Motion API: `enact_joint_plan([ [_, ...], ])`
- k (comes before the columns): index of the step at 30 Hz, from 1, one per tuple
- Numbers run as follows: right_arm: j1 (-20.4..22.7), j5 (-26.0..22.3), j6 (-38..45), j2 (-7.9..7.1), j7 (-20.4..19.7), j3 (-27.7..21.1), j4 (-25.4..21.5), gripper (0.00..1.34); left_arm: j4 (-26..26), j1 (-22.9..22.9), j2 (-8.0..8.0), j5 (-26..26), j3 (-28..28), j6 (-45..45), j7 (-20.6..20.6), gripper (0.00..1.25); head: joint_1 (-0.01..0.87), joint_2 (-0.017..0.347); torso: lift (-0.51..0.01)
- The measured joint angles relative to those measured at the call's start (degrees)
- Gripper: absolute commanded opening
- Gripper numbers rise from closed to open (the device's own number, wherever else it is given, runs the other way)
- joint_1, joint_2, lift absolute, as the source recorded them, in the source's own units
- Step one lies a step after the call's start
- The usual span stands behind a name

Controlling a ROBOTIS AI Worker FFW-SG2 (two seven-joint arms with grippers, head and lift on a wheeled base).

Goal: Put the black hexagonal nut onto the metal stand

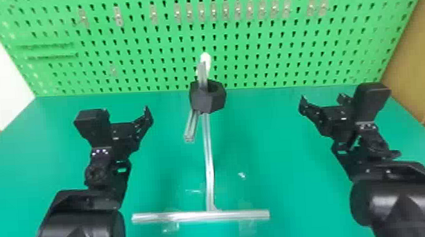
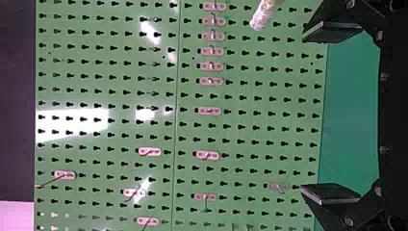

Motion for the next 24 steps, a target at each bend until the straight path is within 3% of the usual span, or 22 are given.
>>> enact_joint_plan([
  [24, 0.3, -4.7, 2.0, 0.25, -1.3, -0.1, 0.0, 1.12, 0.0, -0.2, -0.09, 0.7, -0.1, 0.0, 0.0, 1.08, 0.693, 0.081, -0.001],
])
